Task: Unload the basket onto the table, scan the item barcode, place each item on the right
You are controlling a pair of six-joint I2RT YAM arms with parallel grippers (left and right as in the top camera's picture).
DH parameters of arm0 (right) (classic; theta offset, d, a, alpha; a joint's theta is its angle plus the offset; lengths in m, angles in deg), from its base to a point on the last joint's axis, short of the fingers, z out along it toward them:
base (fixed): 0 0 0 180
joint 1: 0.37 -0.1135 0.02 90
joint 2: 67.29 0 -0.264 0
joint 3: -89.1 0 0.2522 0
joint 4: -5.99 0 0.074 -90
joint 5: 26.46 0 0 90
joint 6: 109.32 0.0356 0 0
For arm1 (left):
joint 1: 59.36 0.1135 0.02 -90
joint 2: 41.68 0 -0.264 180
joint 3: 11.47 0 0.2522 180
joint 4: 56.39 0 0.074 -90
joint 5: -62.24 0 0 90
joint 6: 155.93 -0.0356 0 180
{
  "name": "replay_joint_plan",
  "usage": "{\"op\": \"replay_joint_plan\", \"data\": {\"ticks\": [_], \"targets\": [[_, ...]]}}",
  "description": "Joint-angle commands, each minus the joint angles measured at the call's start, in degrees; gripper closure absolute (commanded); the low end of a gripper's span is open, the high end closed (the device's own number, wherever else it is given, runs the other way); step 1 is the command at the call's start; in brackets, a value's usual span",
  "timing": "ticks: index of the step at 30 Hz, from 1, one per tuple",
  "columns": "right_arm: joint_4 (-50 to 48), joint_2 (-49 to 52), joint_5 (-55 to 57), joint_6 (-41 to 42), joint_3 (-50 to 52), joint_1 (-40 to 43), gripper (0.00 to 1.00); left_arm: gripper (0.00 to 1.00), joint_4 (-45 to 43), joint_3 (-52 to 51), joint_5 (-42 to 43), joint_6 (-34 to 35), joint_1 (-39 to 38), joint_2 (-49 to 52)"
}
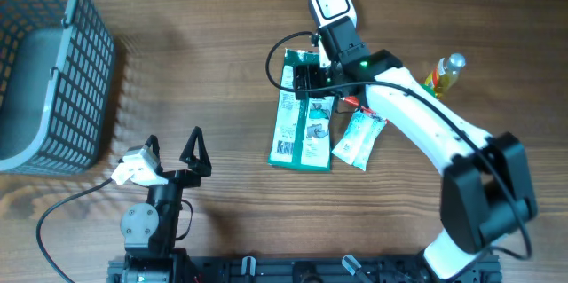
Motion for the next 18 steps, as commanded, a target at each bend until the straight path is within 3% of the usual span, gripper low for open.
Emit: {"op": "replay_joint_plan", "data": {"ticks": [1,9,13,18], "targets": [[-0.15,-14.16,0.46,0.20,0.42,0.28,0.00,0.00,0.57,-0.04,-0.52,-0.48,-0.15,-0.46],[0.11,-40.92,0.48,0.20,0.48,0.28,0.00,0.00,0.57,-0.04,-0.52,-0.46,-0.15,-0.46],[0.59,-52.22,9.75,-3.04,0.63,0.28,0.00,0.00,0.57,-0.04,-0.52,-0.46,-0.15,-0.46],[7.89,-60.63,18.97,-2.95,1.49,0.28,0.00,0.00,0.57,-0.04,-0.52,-0.46,-0.15,-0.46]]}}
